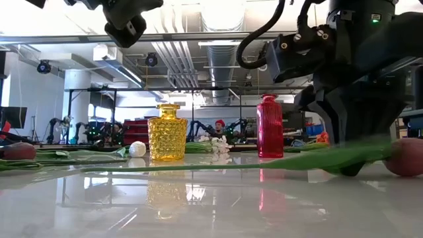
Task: Sort flowers into vase by color
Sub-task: Put the right red tulip into the yellow flower vase
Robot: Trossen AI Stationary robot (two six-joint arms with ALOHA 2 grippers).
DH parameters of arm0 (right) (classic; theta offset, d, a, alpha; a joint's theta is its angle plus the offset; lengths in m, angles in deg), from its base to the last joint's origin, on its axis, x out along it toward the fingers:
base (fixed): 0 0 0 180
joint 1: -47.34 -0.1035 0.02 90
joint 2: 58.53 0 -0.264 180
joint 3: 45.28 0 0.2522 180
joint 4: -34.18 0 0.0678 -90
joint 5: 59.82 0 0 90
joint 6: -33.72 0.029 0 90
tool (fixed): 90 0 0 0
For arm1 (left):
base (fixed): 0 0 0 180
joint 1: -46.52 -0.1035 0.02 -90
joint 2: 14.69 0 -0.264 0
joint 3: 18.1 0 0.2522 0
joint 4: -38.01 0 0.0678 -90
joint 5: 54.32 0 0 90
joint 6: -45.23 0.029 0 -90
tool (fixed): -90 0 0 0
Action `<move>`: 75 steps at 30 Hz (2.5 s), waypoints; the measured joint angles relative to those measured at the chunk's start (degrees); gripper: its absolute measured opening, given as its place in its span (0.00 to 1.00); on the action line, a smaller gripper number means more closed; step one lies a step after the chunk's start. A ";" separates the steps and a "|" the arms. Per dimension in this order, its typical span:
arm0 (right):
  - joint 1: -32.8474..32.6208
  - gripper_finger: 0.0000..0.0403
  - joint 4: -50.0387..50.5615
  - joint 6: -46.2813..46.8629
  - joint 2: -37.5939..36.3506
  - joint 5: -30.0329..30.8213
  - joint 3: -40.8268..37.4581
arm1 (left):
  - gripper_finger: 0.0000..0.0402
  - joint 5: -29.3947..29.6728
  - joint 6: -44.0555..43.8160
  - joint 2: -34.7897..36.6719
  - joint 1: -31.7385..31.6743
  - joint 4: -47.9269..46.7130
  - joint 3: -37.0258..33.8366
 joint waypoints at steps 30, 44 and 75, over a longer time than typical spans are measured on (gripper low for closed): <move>2.35 0.03 49.20 -80.78 -1.24 77.08 38.96 | 0.37 4.70 9.63 12.56 0.02 -29.97 21.68; 14.63 0.03 40.44 -107.69 -1.79 68.13 52.59 | 0.37 4.69 8.60 18.06 0.04 -30.23 21.64; 20.82 0.03 14.52 -143.40 -0.68 52.28 50.23 | 0.37 4.56 9.19 21.49 0.04 -32.96 21.55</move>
